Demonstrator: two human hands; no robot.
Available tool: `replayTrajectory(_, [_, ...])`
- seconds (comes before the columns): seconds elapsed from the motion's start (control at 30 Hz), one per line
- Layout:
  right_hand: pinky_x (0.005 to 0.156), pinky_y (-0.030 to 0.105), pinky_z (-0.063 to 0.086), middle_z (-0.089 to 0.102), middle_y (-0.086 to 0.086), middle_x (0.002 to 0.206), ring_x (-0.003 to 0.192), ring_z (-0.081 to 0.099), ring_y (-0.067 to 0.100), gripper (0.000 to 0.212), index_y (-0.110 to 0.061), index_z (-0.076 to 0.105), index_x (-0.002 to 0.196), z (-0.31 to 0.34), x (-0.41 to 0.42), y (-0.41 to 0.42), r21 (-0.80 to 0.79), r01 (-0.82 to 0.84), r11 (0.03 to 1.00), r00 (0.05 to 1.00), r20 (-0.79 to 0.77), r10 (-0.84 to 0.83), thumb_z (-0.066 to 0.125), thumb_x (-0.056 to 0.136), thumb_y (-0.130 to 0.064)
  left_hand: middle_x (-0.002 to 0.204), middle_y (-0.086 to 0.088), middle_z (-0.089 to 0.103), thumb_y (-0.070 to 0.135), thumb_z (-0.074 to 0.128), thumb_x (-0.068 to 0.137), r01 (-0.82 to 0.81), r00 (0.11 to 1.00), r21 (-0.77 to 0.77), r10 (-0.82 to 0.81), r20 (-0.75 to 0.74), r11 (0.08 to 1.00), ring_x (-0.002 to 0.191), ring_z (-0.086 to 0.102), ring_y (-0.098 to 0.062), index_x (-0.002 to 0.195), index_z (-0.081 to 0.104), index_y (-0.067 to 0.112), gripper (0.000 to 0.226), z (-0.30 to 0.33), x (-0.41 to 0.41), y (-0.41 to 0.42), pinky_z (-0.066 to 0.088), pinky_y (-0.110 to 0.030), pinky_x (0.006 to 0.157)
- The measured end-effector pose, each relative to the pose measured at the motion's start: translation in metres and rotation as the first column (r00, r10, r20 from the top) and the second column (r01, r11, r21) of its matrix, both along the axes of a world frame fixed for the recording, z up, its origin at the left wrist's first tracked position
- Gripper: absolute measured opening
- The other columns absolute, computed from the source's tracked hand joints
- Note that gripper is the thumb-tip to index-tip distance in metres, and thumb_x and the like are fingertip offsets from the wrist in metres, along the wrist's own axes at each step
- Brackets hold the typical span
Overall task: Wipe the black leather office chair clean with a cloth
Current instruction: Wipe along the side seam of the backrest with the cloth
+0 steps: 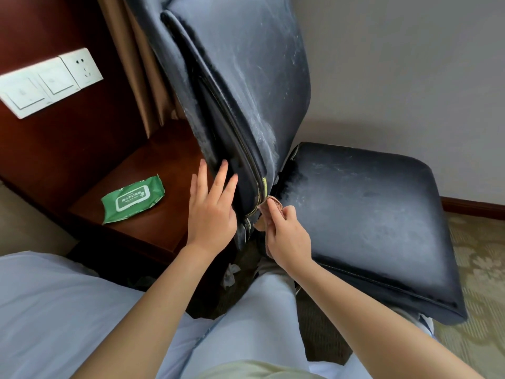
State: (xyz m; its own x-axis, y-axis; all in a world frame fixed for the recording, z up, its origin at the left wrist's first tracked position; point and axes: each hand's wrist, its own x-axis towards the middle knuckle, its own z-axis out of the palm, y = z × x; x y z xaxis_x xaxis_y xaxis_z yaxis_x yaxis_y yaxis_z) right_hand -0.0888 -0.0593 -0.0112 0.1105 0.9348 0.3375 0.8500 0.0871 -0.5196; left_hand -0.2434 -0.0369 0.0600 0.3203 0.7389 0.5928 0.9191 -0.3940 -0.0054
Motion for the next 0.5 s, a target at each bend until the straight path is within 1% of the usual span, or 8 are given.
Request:
replayTrajectory(0.07, [0.05,0.033,0.042,0.045,0.005,0.103,0.065,0.052,0.026,0.045,-0.023,0.04,0.141,0.007,0.0,-0.002,-0.015,0.014,1.0,0.999,-0.048,-0.015,0.046,0.097,-0.024,0.145,-0.018,0.043,-0.006,0.067,0.068,-0.007,1.0,0.031,0.006,0.016,0.999,0.138,0.026,-0.046,0.129,0.057,0.003,0.062,0.005,0.001,0.0,0.021,-0.055,0.111])
replayTrajectory(0.1, [0.054,0.034,0.045,0.045,0.004,0.106,0.068,0.053,0.025,0.046,-0.024,0.038,0.143,0.011,0.001,-0.002,0.002,0.02,1.0,0.996,-0.09,-0.02,0.044,0.098,-0.025,0.146,-0.018,0.043,-0.006,0.067,0.068,-0.009,1.0,0.056,0.008,0.018,0.998,0.139,0.025,-0.044,0.128,0.057,0.003,0.062,0.008,0.001,0.001,0.022,-0.055,0.111])
replayTrajectory(0.2, [0.059,0.029,0.041,0.046,0.002,0.111,0.075,0.055,0.022,0.048,-0.023,0.036,0.144,0.031,0.002,-0.001,0.102,0.016,0.995,0.979,-0.202,0.005,0.045,0.098,-0.022,0.147,-0.019,0.04,-0.005,0.063,0.071,-0.002,1.0,0.144,0.003,-0.011,0.99,0.14,0.024,-0.039,0.131,0.053,0.003,0.062,0.018,0.003,0.005,0.02,-0.054,0.113])
replayTrajectory(0.27, [0.06,0.028,0.042,0.047,0.002,0.112,0.077,0.054,0.019,0.049,-0.024,0.036,0.145,0.044,0.0,0.003,0.16,-0.007,0.987,0.977,-0.21,0.041,0.046,0.097,-0.022,0.149,-0.019,0.037,-0.002,0.058,0.074,0.022,0.998,0.179,-0.012,-0.055,0.984,0.141,0.022,-0.037,0.136,0.046,0.004,0.064,0.023,0.006,0.008,0.02,-0.054,0.113])
replayTrajectory(0.37, [0.057,0.027,0.039,0.049,0.002,0.11,0.074,0.054,0.019,0.047,-0.022,0.038,0.144,0.054,-0.007,0.008,0.208,-0.046,0.977,0.981,-0.174,0.083,0.042,0.097,-0.028,0.15,-0.019,0.035,0.003,0.054,0.077,0.043,0.993,0.186,-0.021,-0.119,0.982,0.142,0.024,-0.035,0.14,0.04,0.001,0.065,0.025,0.01,0.014,0.021,-0.056,0.113])
replayTrajectory(0.43, [0.056,0.027,0.038,0.049,0.002,0.108,0.072,0.053,0.019,0.045,-0.021,0.04,0.143,0.052,-0.011,0.012,0.186,-0.046,0.981,0.987,-0.142,0.073,0.041,0.098,-0.029,0.151,-0.019,0.034,0.006,0.052,0.078,0.039,0.989,0.166,-0.015,-0.144,0.985,0.141,0.027,-0.032,0.141,0.039,-0.001,0.065,0.022,0.01,0.018,0.021,-0.058,0.112])
replayTrajectory(0.5, [0.053,0.027,0.039,0.049,0.003,0.102,0.069,0.051,0.018,0.043,-0.016,0.044,0.14,0.043,-0.016,0.016,0.175,-0.017,0.984,0.991,-0.125,0.039,0.043,0.098,-0.027,0.152,-0.018,0.032,0.008,0.048,0.078,0.042,0.988,0.147,-0.019,-0.155,0.988,0.141,0.028,-0.03,0.141,0.038,-0.001,0.064,0.02,0.008,0.021,0.02,-0.061,0.11])
